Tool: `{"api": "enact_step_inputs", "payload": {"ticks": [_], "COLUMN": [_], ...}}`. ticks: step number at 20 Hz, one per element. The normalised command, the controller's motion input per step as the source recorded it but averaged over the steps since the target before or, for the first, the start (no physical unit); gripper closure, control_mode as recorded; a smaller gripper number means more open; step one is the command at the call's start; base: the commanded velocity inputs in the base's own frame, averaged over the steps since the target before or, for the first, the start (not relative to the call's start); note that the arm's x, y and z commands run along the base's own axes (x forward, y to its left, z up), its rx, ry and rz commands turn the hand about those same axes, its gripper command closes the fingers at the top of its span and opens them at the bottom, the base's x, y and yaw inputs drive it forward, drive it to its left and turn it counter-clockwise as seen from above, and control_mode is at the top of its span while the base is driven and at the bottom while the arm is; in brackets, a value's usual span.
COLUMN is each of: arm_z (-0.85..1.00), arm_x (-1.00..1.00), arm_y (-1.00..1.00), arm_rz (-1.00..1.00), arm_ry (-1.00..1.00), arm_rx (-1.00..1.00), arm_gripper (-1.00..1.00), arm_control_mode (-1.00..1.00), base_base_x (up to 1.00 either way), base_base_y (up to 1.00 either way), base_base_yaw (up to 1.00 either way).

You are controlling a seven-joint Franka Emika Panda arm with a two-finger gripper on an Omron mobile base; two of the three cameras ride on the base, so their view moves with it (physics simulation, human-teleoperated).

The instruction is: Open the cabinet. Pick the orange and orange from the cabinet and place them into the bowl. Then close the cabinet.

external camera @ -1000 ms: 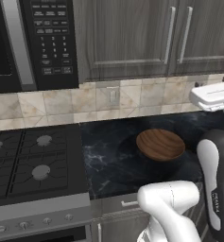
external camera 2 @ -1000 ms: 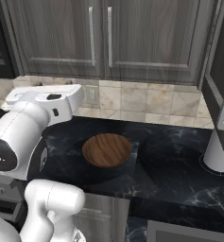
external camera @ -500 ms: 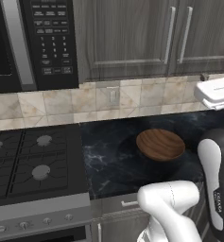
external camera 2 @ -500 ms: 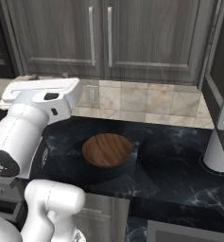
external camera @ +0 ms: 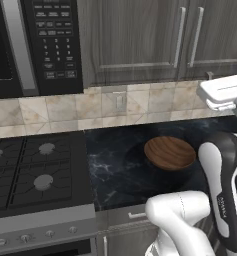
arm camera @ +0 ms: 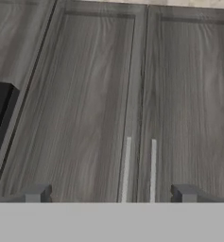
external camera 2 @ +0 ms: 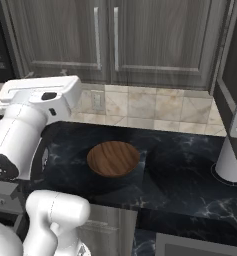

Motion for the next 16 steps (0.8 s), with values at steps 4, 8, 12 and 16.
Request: {"api": "enact_step_inputs", "payload": {"ticks": [4, 8, 12, 16], "arm_z": [0.04, 0.02, 0.05, 0.02], "arm_x": [0.24, 0.33, 0.52, 0.55], "arm_y": [0.04, 0.00, 0.02, 0.03], "arm_rz": [0.00, -0.01, -0.03, -0.03], "arm_ry": [0.00, 0.00, 0.00, 0.01], "arm_rx": [0.00, 0.03, 0.05, 0.08], "arm_gripper": [-1.00, -1.00, -1.00, -1.00], "arm_control_mode": [-1.00, -1.00, -1.00, -1.00], "base_base_x": [0.00, 0.00, 0.00, 0.00], "base_base_y": [0.00, 0.00, 0.00, 0.00], "base_base_yaw": [0.00, 0.00, 0.00, 0.00]}}
